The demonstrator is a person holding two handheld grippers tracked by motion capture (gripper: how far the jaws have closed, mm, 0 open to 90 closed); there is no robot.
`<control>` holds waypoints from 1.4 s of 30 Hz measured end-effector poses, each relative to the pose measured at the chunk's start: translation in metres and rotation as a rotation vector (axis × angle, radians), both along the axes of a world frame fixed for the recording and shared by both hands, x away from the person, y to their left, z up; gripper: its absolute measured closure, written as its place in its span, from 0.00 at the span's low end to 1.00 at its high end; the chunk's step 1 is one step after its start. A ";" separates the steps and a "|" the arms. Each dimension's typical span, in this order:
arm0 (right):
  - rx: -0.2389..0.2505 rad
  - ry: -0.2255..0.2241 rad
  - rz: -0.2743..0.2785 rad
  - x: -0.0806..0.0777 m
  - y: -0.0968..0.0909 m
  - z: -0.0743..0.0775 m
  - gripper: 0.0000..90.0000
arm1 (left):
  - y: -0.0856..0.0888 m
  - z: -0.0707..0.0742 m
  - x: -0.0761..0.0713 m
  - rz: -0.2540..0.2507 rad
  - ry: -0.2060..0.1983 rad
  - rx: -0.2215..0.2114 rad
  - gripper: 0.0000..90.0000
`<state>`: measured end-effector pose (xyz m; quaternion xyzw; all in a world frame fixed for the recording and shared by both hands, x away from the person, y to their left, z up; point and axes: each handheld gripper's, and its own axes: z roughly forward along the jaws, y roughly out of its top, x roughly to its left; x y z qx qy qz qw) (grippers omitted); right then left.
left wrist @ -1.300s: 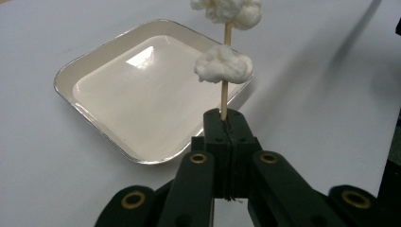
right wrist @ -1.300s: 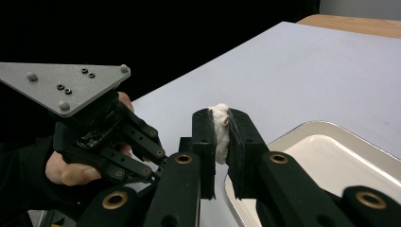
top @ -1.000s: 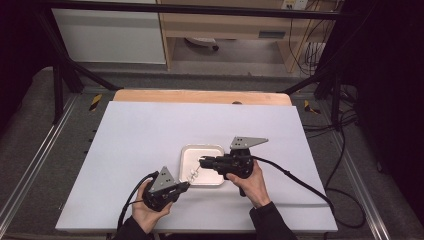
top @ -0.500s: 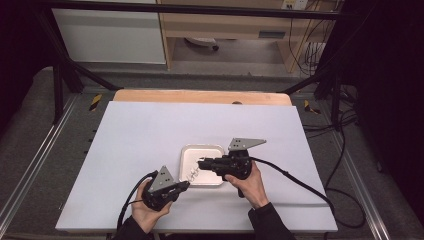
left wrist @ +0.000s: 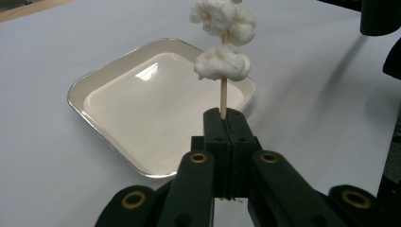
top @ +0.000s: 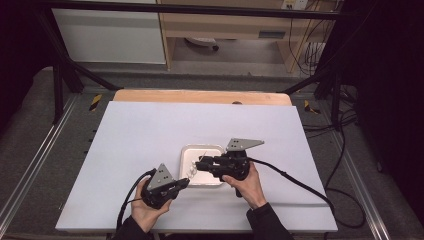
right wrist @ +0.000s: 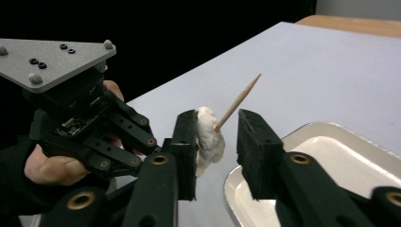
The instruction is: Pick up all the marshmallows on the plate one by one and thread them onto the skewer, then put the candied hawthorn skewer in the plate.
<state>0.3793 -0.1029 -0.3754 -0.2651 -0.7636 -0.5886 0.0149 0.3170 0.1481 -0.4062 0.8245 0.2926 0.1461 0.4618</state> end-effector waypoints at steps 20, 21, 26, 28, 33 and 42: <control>-0.253 -0.066 -0.197 0.006 -0.063 -0.022 0.06 | 0.012 -0.002 0.010 0.064 0.061 -0.012 0.99; -0.266 -0.065 -0.203 0.006 -0.067 -0.025 0.06 | 0.012 -0.002 0.011 0.066 0.064 -0.009 0.99; -0.350 -0.061 -0.270 0.005 -0.085 -0.040 0.01 | 0.015 -0.002 0.014 0.075 0.087 -0.007 0.99; -0.370 -0.052 -0.289 0.004 -0.092 -0.044 0.01 | 0.016 0.000 0.015 0.082 0.093 -0.004 0.99; -0.373 -0.044 -0.308 0.000 -0.109 -0.052 0.01 | 0.019 0.004 0.019 0.100 0.102 -0.001 0.99; -0.387 -0.056 -0.304 -0.012 -0.133 -0.061 0.01 | 0.016 0.009 0.030 0.133 0.122 0.007 0.99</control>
